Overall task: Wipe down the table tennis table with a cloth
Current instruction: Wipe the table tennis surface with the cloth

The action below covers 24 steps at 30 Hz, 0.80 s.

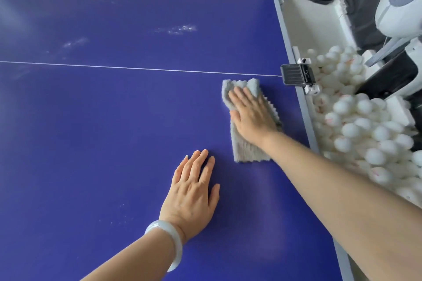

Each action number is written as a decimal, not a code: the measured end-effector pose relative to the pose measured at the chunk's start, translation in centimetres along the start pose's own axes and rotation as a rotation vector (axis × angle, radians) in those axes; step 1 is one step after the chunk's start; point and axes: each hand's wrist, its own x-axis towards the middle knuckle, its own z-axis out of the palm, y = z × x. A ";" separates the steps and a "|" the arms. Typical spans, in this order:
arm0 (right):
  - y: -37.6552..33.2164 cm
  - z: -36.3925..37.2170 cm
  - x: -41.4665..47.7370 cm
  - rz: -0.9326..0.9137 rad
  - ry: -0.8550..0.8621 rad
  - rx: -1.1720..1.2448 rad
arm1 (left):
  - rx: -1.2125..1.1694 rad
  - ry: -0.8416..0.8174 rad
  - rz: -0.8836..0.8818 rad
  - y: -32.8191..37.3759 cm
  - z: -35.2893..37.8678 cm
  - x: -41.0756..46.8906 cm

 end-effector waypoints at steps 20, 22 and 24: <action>3.0 -0.8 -14.3 0.031 0.020 -0.021 | -0.065 0.003 -0.004 -0.1 0.1 0.1; 3.2 -1.0 -11.3 0.306 0.016 0.002 | -0.062 0.020 -0.003 -0.1 0.1 0.1; 0.0 -0.7 -10.9 0.466 0.028 0.027 | -0.066 0.017 0.001 -0.1 0.1 0.0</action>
